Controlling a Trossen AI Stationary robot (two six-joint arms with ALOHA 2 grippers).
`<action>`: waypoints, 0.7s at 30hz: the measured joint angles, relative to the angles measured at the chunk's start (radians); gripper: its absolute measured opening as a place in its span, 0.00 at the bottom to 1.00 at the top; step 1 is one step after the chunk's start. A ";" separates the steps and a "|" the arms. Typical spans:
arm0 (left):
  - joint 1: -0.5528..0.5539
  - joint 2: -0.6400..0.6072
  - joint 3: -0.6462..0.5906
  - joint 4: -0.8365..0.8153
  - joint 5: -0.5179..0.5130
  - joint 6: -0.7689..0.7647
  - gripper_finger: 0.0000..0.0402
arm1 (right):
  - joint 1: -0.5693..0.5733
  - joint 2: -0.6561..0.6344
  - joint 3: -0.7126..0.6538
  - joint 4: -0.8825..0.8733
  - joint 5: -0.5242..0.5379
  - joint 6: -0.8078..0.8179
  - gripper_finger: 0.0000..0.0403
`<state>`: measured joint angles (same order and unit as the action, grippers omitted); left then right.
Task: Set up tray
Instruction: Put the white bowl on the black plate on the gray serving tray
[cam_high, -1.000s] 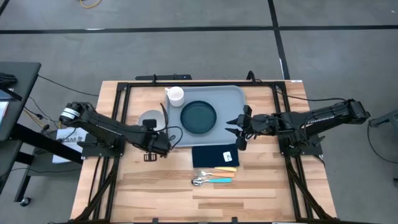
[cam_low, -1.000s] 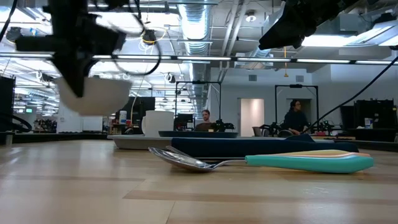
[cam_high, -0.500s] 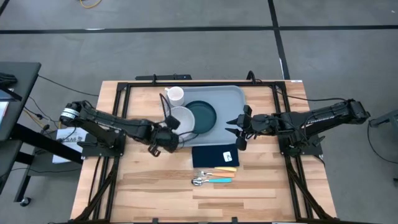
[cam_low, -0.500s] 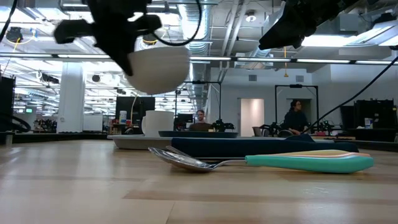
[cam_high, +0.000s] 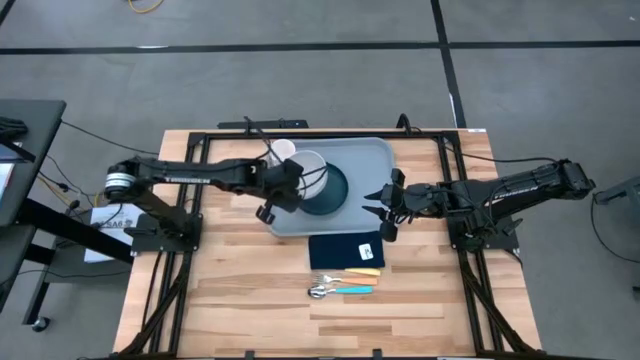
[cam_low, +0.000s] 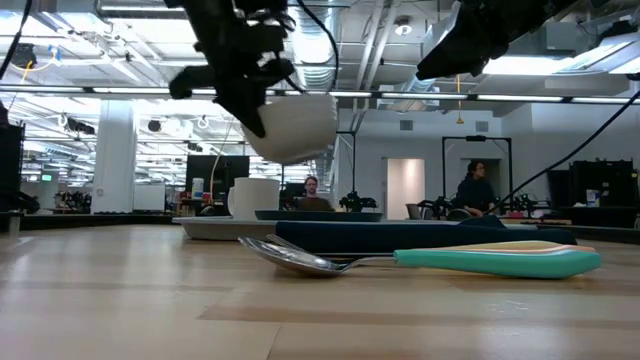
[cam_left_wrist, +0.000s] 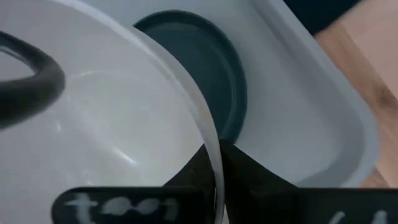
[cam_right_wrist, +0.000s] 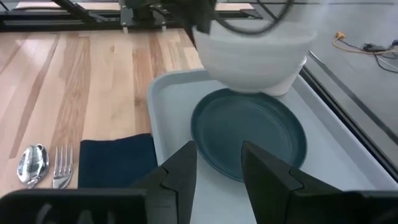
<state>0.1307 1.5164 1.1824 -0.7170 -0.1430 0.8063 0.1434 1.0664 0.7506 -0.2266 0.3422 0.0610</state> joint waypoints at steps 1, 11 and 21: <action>0.002 0.021 0.016 -0.017 0.004 0.001 0.00 | 0.000 0.000 0.000 0.000 0.000 -0.005 0.29; 0.005 0.270 0.226 -0.145 0.007 0.019 0.00 | -0.008 -0.001 0.000 -0.014 0.000 -0.001 0.29; 0.005 0.341 0.235 -0.140 0.007 0.017 0.00 | 0.000 0.000 0.000 -0.067 0.000 0.028 0.29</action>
<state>0.1356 1.8574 1.4172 -0.8567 -0.1356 0.8231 0.1436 1.0660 0.7506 -0.2933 0.3424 0.0892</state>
